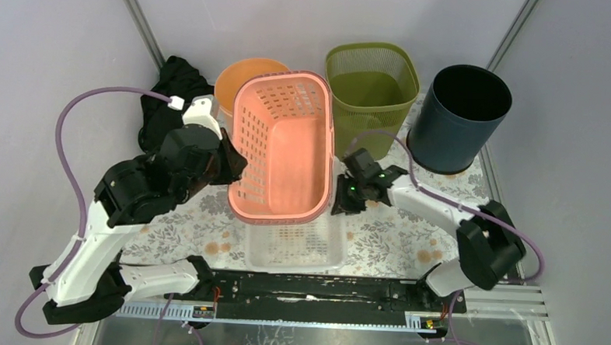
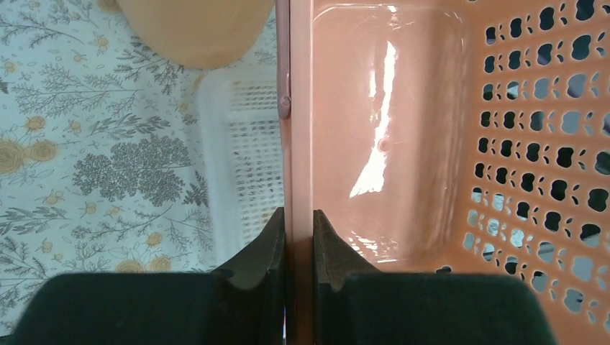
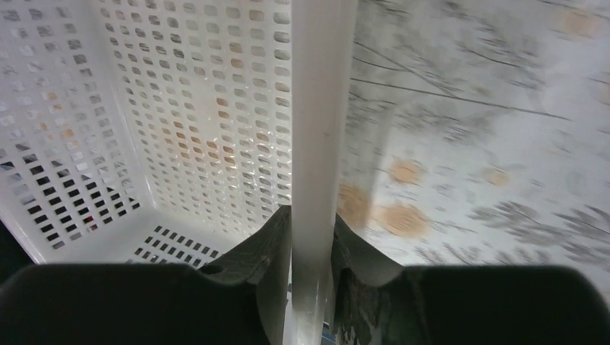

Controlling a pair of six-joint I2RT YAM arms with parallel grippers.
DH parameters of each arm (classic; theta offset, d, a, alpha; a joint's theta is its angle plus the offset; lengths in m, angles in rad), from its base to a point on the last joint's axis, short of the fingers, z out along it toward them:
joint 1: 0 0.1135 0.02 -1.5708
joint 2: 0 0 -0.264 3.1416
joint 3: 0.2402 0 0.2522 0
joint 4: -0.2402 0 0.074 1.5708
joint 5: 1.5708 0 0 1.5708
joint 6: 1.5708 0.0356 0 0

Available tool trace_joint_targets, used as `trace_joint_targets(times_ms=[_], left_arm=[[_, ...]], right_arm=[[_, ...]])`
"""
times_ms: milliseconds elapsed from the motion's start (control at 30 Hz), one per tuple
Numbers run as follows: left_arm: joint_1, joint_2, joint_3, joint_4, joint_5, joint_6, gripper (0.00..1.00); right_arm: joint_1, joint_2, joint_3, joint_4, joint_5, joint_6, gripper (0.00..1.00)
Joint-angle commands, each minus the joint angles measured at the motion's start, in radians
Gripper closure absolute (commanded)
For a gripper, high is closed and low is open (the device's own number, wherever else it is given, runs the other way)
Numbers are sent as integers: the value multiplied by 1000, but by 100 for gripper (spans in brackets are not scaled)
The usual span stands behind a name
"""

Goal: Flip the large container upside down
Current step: Move the container to the center of the board.

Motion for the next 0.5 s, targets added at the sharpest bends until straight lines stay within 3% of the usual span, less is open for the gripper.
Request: trace_joint_targets(times_ms=[0, 200, 467], left_arm=[[4, -19, 78, 37, 7, -8, 100], [4, -20, 128, 5, 0, 1, 100], [4, -17, 143, -1, 3, 7, 100]], right_arm=[[120, 133, 162, 101, 60, 108, 73], [230, 355, 357, 169, 65, 227, 78], [274, 564, 554, 291, 50, 386, 81]])
